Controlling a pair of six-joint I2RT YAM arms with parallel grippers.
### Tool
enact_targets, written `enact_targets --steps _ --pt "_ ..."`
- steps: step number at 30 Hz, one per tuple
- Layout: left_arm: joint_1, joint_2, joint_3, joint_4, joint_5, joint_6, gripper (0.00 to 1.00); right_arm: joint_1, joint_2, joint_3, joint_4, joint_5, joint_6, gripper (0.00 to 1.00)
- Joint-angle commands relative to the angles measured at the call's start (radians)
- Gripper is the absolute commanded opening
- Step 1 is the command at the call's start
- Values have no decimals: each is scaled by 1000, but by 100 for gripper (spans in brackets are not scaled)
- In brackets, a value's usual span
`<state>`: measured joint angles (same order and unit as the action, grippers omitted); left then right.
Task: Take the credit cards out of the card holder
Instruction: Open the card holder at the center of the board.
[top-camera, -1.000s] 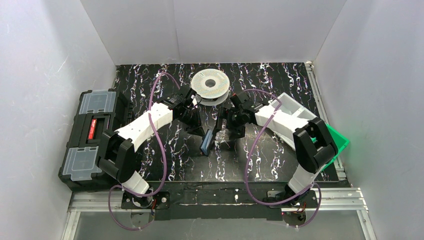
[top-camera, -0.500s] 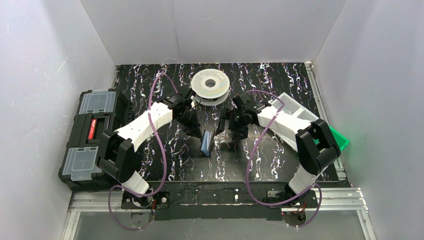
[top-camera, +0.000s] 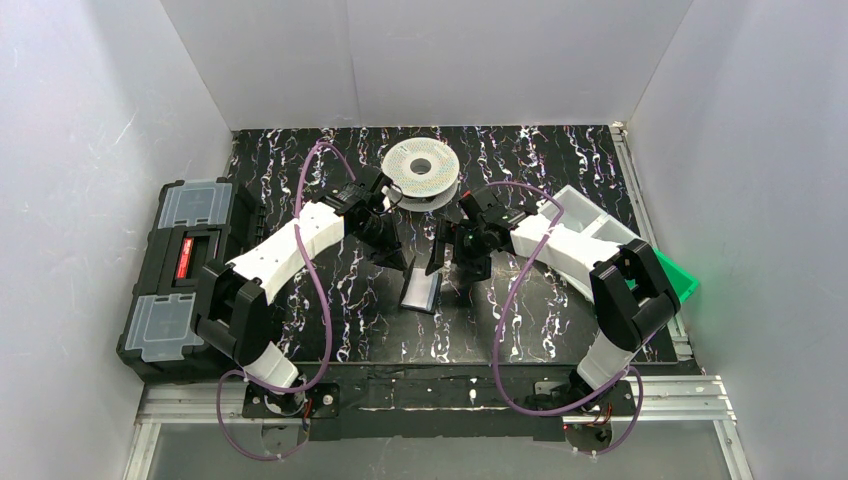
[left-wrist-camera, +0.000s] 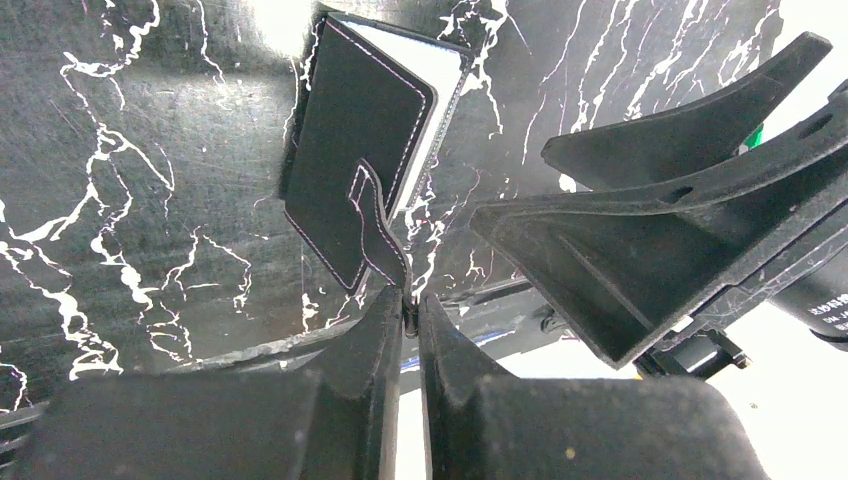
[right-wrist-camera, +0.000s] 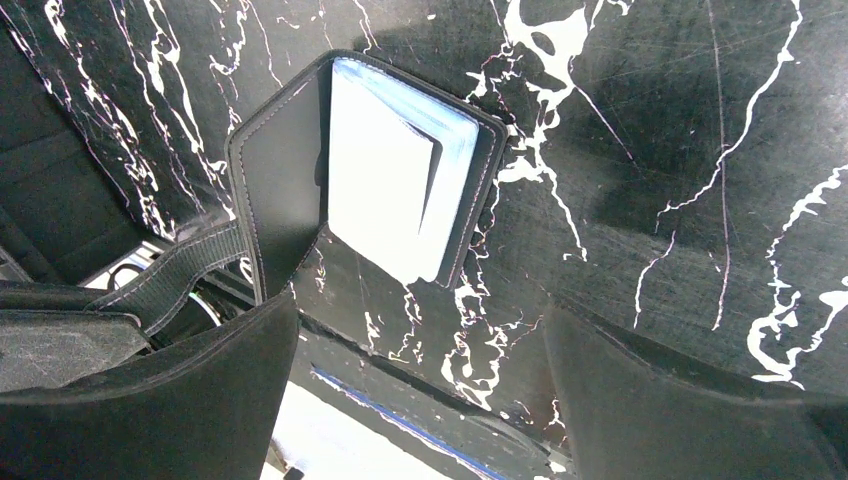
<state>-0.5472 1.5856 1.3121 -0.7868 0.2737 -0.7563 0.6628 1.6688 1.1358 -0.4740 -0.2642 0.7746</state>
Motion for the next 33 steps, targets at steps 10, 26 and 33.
enact_targets --steps 10,26,33 --pt "53 5 -82 -144 -346 122 0 5 9 22 -13 -5 -24 94" --pt "73 162 -197 4 -323 97 0 7 38 60 -24 -8 -41 84" --pt "73 179 -191 13 -325 114 0 35 91 123 -33 -20 -45 71"
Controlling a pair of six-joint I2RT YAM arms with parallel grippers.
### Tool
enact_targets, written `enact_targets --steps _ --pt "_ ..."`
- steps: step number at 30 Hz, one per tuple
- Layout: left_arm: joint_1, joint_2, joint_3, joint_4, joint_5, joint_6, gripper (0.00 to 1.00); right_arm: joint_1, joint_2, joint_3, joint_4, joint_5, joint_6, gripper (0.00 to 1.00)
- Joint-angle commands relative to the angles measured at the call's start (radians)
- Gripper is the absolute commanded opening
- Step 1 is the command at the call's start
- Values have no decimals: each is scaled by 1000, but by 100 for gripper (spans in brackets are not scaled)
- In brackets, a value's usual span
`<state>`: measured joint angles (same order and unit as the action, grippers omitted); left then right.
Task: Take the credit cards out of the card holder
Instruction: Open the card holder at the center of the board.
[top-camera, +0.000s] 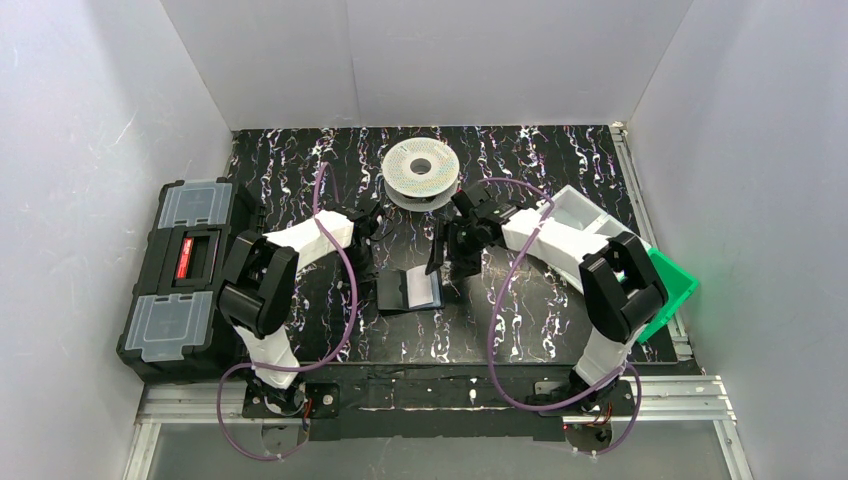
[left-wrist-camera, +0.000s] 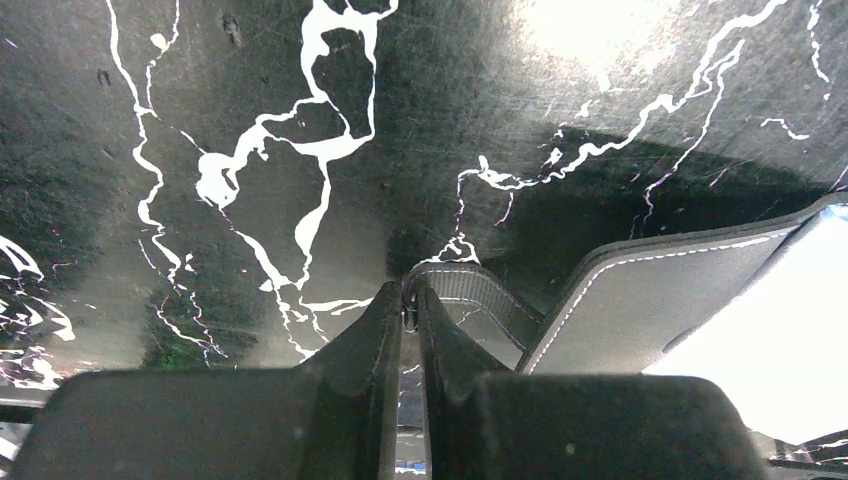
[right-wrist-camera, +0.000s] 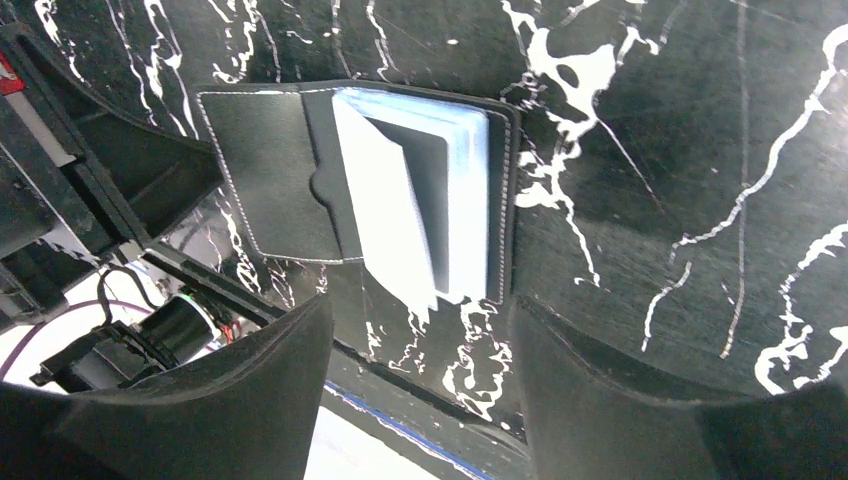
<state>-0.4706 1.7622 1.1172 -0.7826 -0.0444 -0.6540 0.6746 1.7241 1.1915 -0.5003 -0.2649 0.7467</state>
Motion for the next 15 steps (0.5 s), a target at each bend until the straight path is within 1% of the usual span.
enact_targets --steps 1,8,15 --pt "-4 2 4 11 -6 12 0 29 46 75 -5 -21 -15 71" --pt "-3 3 8 20 11 20 0 50 120 129 0 -49 -13 68" --pt "-4 -14 -3 28 23 33 0 64 152 174 0 -74 1 68"
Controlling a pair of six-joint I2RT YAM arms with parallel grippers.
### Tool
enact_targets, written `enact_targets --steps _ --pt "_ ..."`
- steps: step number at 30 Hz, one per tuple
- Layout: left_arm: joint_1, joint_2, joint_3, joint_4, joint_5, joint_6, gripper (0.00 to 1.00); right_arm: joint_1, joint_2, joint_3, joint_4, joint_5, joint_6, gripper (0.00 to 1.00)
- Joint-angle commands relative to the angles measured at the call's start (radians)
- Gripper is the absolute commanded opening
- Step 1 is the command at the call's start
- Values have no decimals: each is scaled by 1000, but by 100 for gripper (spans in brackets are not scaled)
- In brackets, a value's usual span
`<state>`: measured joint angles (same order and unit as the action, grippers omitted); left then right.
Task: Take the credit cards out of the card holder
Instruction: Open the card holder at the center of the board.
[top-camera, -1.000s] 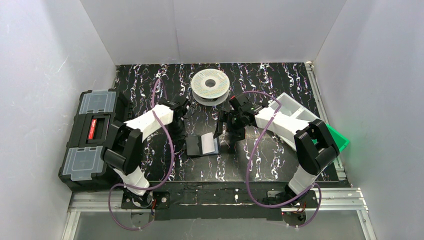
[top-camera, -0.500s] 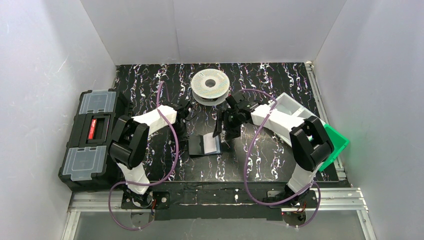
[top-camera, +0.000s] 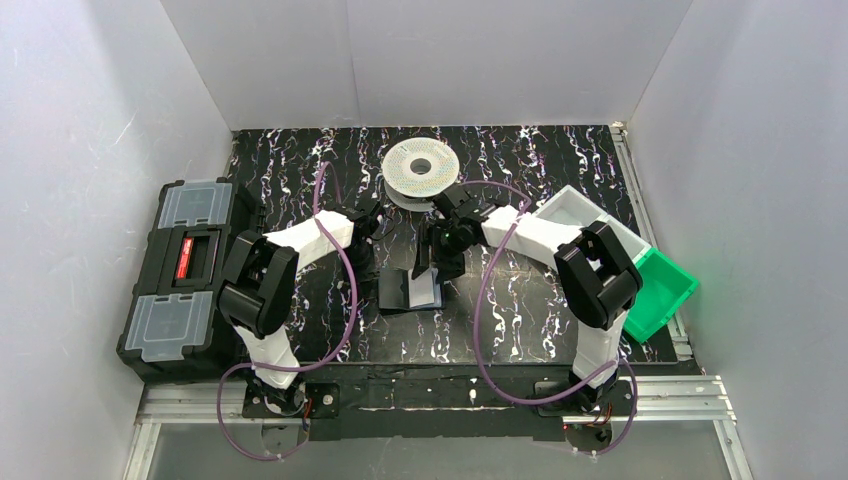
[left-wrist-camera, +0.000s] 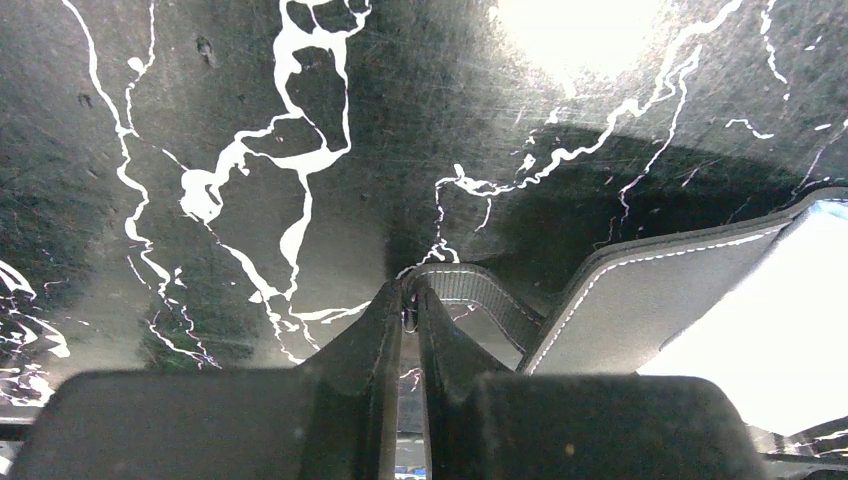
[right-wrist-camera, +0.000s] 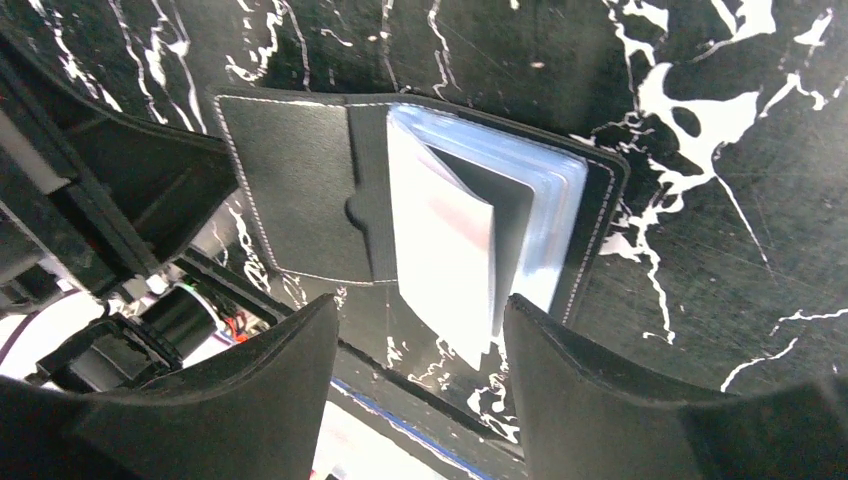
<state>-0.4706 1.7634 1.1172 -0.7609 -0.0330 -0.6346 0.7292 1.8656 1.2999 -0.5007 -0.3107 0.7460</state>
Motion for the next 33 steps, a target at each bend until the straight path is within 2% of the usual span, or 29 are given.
enact_targets --steps 1,12,22,33 --pt "-4 -18 -4 8 15 16 0 11 16 72 -1 -32 4 68" --pt "-3 -81 -1 -3 22 55 0 27 63 127 -2 -63 32 68" --pt "-2 -37 6 -20 -7 58 0 19 -27 43 -23 41 13 78" --pt "-2 -32 8 -21 -5 60 0 13 2 40 9 -8 18 80"
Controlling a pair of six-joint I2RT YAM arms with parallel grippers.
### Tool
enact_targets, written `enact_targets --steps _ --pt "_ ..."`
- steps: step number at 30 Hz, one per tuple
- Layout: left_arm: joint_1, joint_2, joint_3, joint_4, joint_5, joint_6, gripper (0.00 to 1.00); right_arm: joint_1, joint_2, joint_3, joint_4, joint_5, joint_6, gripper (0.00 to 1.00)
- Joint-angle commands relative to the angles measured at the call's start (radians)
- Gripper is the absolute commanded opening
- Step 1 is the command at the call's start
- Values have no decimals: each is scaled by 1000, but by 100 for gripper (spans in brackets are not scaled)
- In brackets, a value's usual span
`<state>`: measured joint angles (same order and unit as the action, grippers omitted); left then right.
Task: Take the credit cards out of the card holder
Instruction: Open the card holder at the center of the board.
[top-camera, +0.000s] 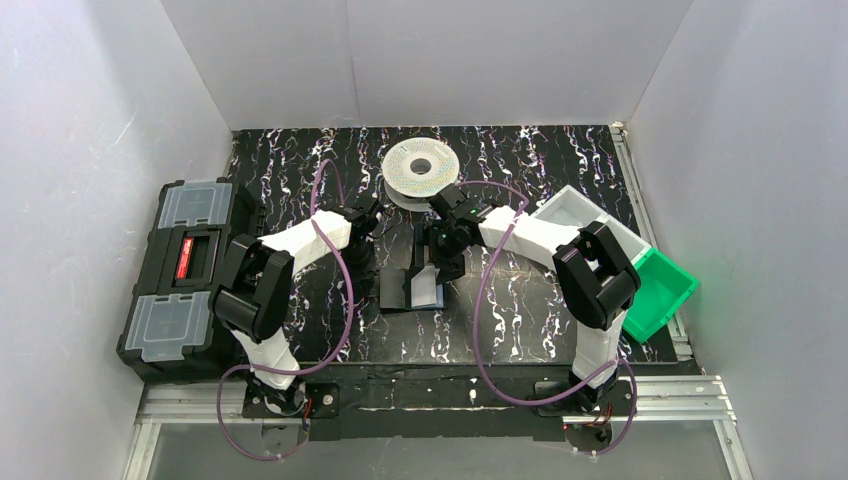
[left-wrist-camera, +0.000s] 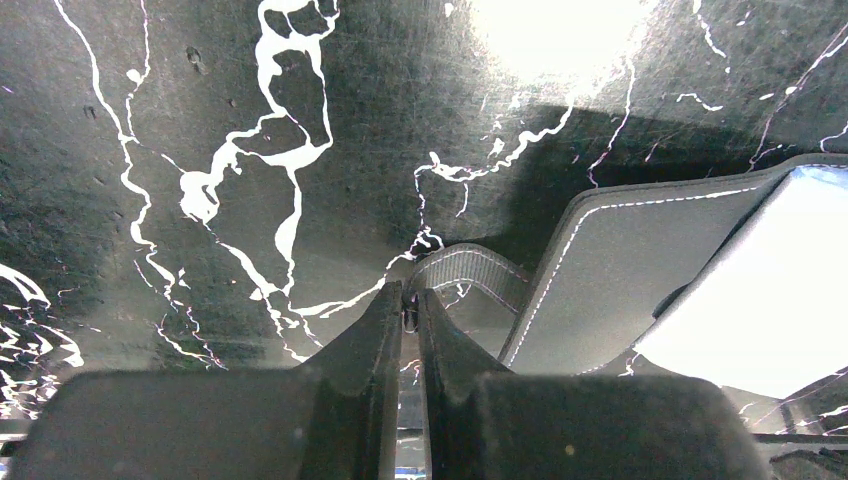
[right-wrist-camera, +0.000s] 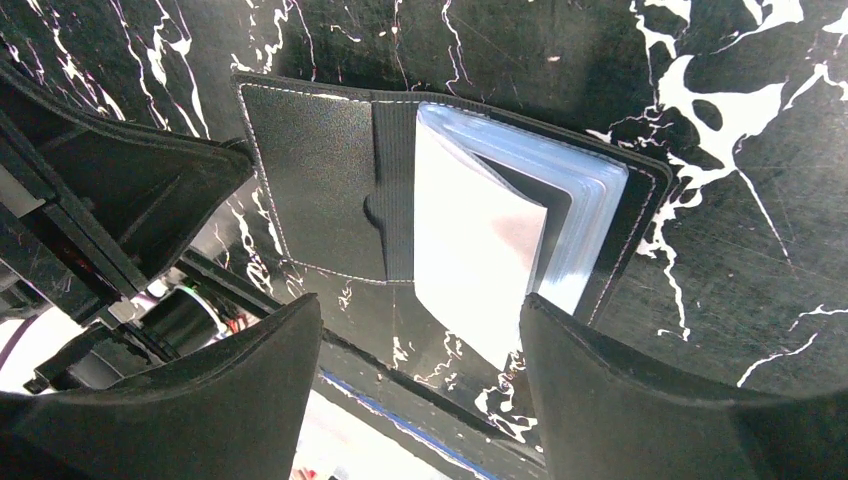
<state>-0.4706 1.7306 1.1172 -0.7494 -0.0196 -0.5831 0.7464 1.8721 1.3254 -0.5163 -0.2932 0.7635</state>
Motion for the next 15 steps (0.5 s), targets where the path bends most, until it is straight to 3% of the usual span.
enact_targets --steps 1,15 --pt "-2 -1 8 -33 -19 8 0 -4 0 17 27 -34 2 80" --pt "-2 -24 23 -25 11 29 2 -2 57 88 56 -133 33 80"
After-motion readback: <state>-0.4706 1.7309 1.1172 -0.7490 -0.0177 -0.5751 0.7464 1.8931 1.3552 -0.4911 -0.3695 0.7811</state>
